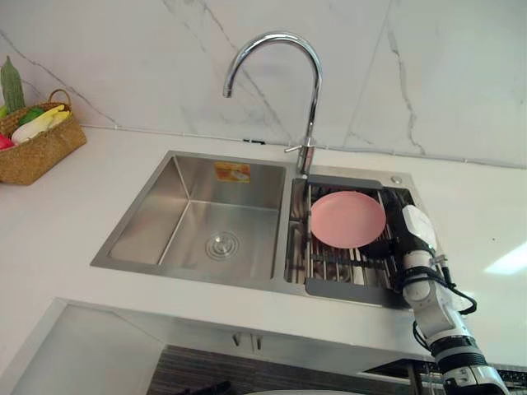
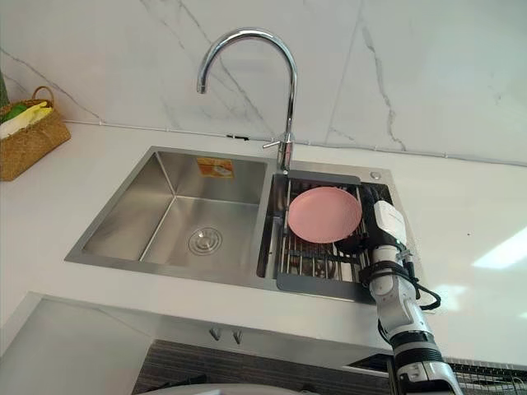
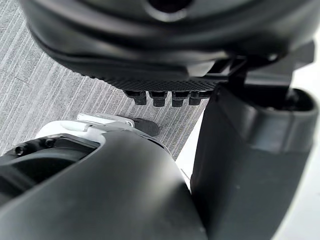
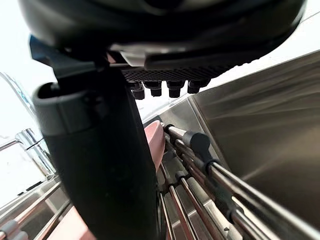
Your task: Walk over to the sink, pick up the cup, carry it to the dishwasher, place the cup inside the dishwasher, then close the dishwasher door
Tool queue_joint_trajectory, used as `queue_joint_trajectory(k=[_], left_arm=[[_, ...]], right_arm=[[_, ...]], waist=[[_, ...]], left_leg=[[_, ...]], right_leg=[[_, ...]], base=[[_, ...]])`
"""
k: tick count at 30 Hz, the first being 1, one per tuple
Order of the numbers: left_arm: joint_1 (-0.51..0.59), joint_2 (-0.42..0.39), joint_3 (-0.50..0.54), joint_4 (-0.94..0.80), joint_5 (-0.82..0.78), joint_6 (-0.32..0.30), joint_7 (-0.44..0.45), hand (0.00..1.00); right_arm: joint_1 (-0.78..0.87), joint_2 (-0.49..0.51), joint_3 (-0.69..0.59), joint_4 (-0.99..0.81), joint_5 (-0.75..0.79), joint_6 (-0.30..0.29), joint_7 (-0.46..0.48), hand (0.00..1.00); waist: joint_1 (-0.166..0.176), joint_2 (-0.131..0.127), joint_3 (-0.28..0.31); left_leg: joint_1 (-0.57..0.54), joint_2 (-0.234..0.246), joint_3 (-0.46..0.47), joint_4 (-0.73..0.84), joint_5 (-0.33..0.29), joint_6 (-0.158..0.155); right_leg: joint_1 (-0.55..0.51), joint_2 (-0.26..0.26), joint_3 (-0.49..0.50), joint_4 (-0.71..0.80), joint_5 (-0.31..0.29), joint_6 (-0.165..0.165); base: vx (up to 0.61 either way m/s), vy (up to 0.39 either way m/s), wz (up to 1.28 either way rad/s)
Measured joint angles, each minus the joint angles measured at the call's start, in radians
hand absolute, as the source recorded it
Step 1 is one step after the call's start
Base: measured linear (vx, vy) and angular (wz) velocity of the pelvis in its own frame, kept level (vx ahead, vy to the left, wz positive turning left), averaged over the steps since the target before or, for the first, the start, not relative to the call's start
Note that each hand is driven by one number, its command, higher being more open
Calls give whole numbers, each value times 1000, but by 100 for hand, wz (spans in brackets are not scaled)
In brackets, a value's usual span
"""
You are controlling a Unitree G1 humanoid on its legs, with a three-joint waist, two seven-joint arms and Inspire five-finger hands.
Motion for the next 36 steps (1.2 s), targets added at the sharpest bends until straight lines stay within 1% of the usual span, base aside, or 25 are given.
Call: queue_joint_trajectory(k=[5, 13, 15, 20, 22, 28, 29, 30, 35, 36], left_arm=[[4, 0, 2, -9, 17, -1, -21, 100], [6, -4, 0, -8, 21, -20, -40, 100], [6, -6, -4, -8, 22, -27, -41, 100], [6, -4, -10, -11, 22, -27, -44, 100], [6, 1, -21, -11, 22, -29, -44, 100], [6, 10, -40, -11, 22, -38, -51, 100], [6, 12, -41, -11, 22, -40, -56, 100], [6, 16, -50, -11, 22, -42, -59, 100], [6, 22, -67, -10, 22, -51, -61, 100], [6, 23, -68, -10, 22, -52, -61, 100]], right_arm=[[-5, -1, -1, 4, -6, 2, -13, 100], [-24, -23, -1, 33, -67, 1, -37, 100], [-29, -23, 0, 34, -83, -7, -54, 100], [-29, -30, 10, 36, -102, -16, -74, 100], [-36, -57, 43, 52, -144, -37, -90, 100], [-40, -74, 94, 75, -241, -93, -114, 100], [-41, -96, 111, 75, -251, -101, -116, 100], [-42, -111, 128, 76, -252, -105, -116, 100], [-57, -125, 160, 86, -261, -107, -117, 100], [-64, -125, 162, 95, -273, -110, -117, 0]], waist=[[0, 3, 2], [1, 12, 7], [1, 17, 11], [1, 18, 12], [1, 18, 12], [2, 20, 14], [3, 20, 14], [3, 21, 14], [3, 20, 15], [3, 20, 16]], left_leg=[[-5, -5, -10, 0, 4, 0], [-16, -13, -36, -4, 13, 5], [-17, -13, -36, -5, 14, 4], [-23, -11, -40, -5, 13, -1], [-24, -11, -42, -5, 13, -1], [-33, -11, -55, -5, 17, 1], [-33, -12, -57, -5, 18, 3], [-33, -12, -57, -5, 18, 4], [-32, -11, -58, -5, 19, 3], [-32, -11, -59, -5, 19, 2]], right_leg=[[0, -1, -9, 1, 0, 0], [1, -11, -33, 12, -1, 0], [1, -12, -33, 14, -2, 0], [0, -12, -39, 14, -5, 2], [0, -12, -41, 14, -5, 2], [0, -11, -55, 14, -5, 0], [0, -11, -56, 14, -5, 1], [0, -10, -55, 14, -6, 1], [0, -9, -55, 15, -6, 0], [0, -10, -56, 16, -7, 0]], base=[[-20, 2, 5], [-31, 8, 10], [-35, 10, 0], [-19, 0, 3], [0, 0, 0], [11, -4, 8], [0, 0, 0], [0, 0, 0], [0, 0, 0], [0, 0, 0]])
